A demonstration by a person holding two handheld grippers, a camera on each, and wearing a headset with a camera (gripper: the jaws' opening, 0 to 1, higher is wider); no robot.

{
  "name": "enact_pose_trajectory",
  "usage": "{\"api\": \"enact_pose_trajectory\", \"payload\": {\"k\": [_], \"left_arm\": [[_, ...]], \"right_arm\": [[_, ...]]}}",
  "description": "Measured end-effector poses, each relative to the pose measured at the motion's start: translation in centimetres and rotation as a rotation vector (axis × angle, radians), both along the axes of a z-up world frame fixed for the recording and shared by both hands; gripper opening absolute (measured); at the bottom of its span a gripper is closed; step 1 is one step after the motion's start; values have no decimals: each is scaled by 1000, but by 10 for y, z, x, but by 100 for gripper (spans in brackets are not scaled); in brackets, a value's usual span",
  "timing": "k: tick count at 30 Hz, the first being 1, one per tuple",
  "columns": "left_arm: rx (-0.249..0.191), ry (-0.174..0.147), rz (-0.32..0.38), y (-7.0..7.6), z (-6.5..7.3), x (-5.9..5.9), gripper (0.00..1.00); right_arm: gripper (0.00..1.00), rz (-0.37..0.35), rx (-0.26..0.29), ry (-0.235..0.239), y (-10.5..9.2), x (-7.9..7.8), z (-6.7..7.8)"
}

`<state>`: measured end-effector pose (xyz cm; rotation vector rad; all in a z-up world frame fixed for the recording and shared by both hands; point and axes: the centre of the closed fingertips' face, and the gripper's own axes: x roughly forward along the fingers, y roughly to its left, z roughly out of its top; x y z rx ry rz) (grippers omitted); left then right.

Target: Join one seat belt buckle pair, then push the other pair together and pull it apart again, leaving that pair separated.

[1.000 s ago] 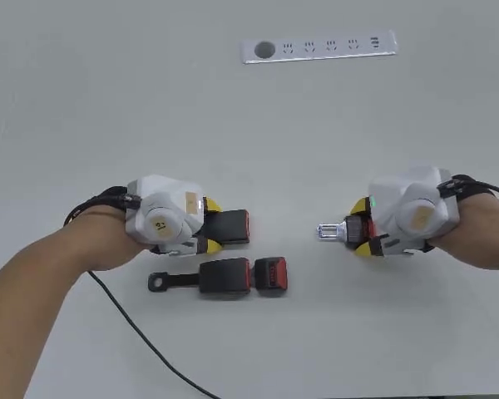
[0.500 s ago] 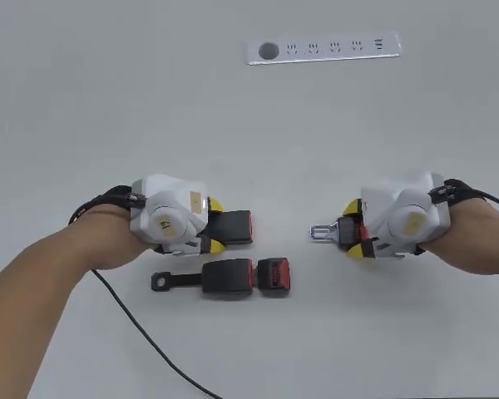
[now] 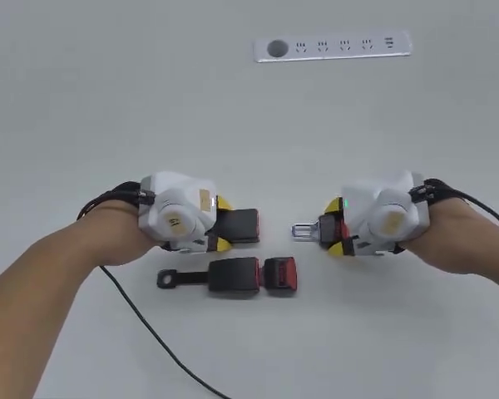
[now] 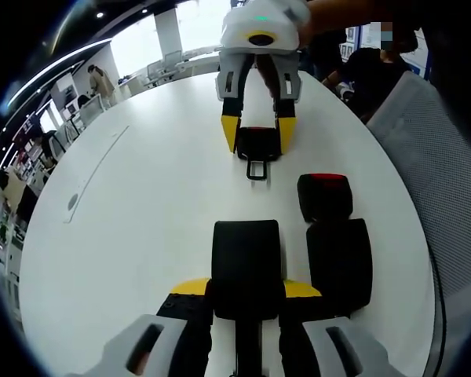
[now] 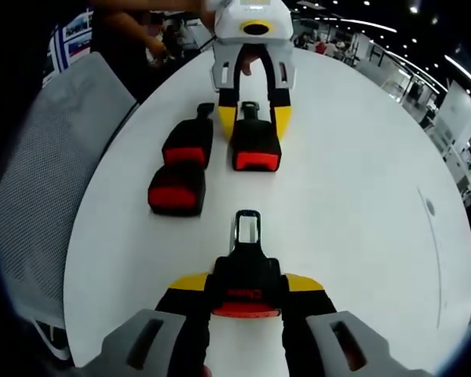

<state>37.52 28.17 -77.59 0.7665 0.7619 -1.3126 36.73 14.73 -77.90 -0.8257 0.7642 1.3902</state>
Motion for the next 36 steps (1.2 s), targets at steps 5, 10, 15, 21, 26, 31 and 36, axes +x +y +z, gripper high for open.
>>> {"api": "enact_pose_trajectory", "payload": {"k": [5, 10, 15, 21, 26, 31, 36], "left_arm": [[-1, 2, -1, 1, -1, 0, 33], [0, 3, -1, 0, -1, 1, 33], [1, 3, -5, 0, -1, 1, 33], [-2, 6, -6, 0, -1, 1, 33], [-3, 5, 0, 0, -1, 1, 33], [-4, 5, 0, 0, -1, 1, 33], [-3, 7, -3, 0, -2, 1, 33]], "right_arm": [[31, 2, 20, -5, 12, 3, 0], [31, 2, 58, -2, 26, 3, 1], [31, -11, 98, 6, 39, 3, 1], [31, -32, 133, 11, 49, 6, 2], [31, -21, 140, 10, 53, 6, 2], [30, -9, 137, -2, 55, 4, 2], [30, -7, 145, -1, 62, 4, 3]]}}
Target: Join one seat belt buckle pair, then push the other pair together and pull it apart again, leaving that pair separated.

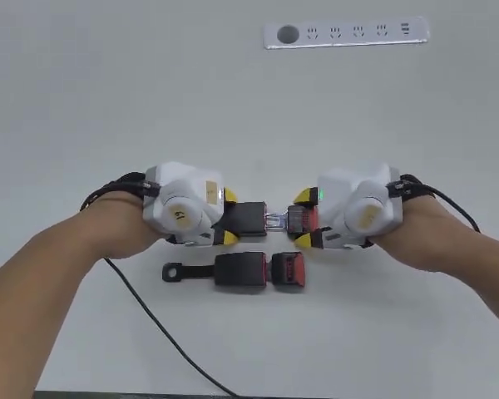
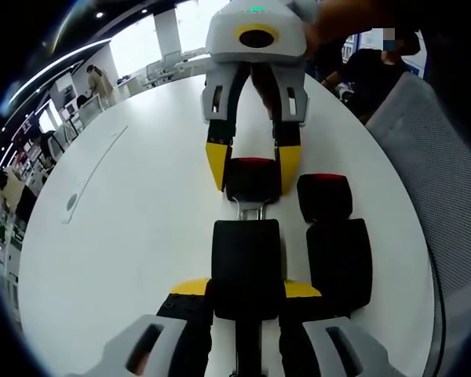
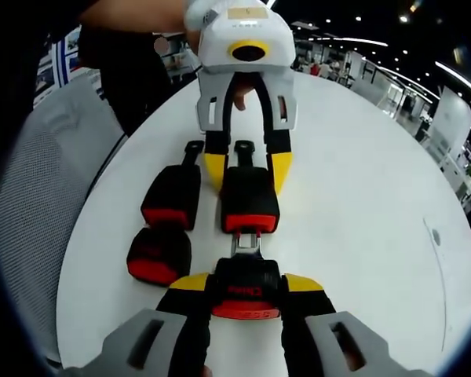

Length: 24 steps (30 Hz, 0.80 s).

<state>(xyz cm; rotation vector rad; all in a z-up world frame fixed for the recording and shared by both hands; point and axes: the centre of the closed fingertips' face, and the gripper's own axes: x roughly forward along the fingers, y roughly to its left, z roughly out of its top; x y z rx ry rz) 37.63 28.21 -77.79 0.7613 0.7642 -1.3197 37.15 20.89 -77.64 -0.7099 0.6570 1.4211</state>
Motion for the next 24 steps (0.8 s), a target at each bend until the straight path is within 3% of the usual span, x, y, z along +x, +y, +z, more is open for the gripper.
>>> {"api": "enact_pose_trajectory", "payload": {"k": [16, 24], "left_arm": [[6, -6, -21, -1, 1, 0, 33], [-11, -8, -12, -2, 2, 0, 32]], "right_arm": [[29, 10, -14, 9, 8, 1, 1], [28, 15, -15, 10, 11, 0, 1]]}}
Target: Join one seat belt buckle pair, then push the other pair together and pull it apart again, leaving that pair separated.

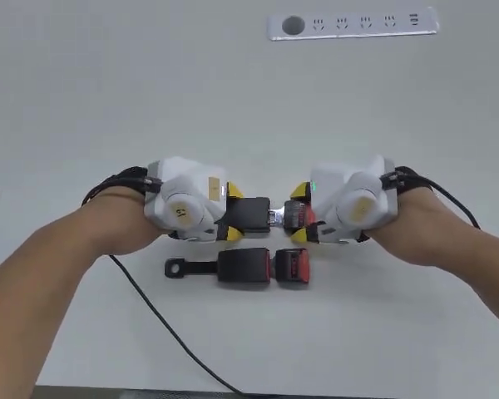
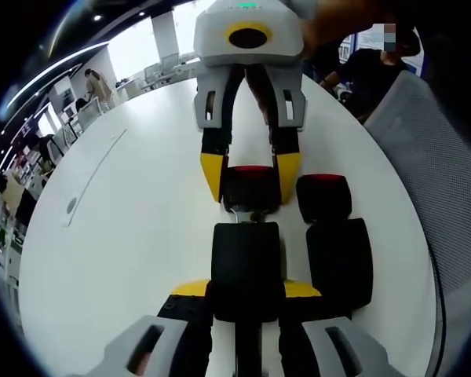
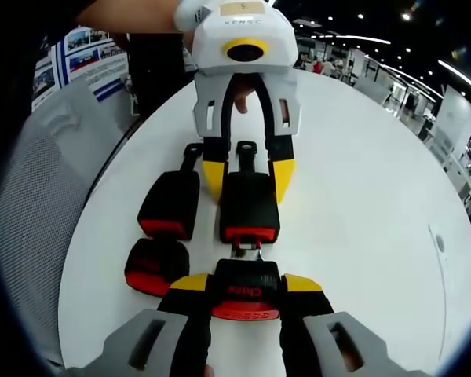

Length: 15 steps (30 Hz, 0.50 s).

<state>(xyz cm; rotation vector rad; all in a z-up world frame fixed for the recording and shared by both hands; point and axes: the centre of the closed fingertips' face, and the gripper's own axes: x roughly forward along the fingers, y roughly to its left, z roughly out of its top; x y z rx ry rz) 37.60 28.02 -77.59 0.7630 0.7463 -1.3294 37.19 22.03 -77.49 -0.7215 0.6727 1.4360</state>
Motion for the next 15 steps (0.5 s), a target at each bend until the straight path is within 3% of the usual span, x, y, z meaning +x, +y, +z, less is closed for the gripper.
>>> {"api": "enact_pose_trajectory", "payload": {"k": [6, 15], "left_arm": [[1, 1, -4, 0, 0, 0, 32], [-10, 0, 6, 2, -1, 1, 33]], "right_arm": [[28, 8, 1, -4, 11, -2, 2], [29, 14, -5, -7, 10, -1, 1]]}}
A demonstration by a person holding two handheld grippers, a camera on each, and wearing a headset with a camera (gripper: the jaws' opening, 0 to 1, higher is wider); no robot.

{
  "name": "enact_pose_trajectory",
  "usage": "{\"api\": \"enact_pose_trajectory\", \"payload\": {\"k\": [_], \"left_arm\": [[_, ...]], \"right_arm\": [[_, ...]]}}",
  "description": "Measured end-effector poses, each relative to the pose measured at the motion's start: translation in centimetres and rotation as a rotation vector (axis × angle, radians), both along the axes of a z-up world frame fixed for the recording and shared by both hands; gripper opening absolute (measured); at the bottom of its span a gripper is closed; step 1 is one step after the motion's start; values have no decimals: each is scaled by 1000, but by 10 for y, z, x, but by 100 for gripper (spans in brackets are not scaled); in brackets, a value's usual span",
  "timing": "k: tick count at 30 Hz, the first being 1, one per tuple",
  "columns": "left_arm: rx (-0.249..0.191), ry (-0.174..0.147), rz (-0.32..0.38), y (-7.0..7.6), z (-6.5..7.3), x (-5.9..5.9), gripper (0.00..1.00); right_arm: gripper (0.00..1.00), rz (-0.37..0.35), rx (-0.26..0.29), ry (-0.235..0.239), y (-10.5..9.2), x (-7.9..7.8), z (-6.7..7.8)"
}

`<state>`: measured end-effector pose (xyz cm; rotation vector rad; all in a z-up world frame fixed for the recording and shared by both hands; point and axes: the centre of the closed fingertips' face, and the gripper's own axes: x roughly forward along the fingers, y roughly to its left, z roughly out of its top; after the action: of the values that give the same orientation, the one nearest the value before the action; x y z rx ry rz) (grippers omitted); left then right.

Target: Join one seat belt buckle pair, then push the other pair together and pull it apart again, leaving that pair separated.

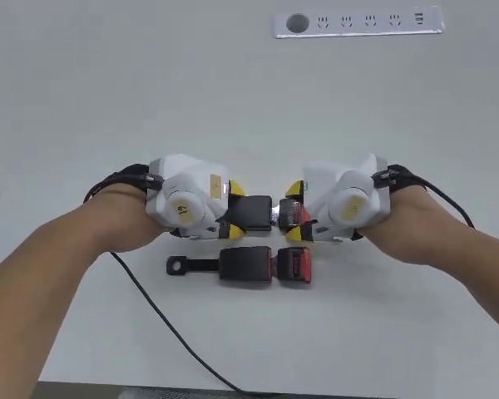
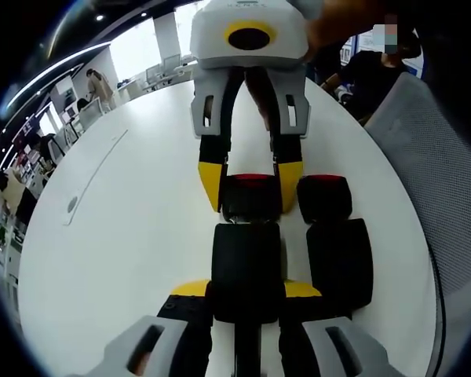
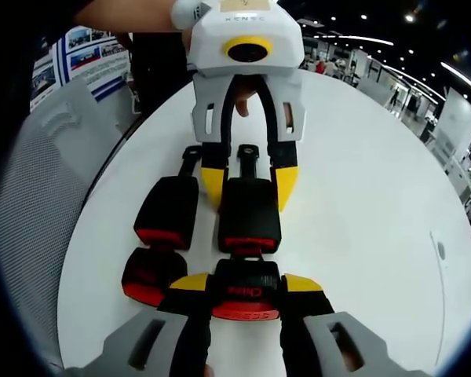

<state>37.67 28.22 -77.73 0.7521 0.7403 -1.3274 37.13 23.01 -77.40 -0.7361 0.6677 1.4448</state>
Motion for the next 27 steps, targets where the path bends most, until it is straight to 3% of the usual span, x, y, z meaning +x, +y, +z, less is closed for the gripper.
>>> {"api": "enact_pose_trajectory", "payload": {"k": [27], "left_arm": [[1, -5, 7, -1, 1, 0, 33]], "right_arm": [[30, 15, -24, -22, -6, -1, 1]]}}
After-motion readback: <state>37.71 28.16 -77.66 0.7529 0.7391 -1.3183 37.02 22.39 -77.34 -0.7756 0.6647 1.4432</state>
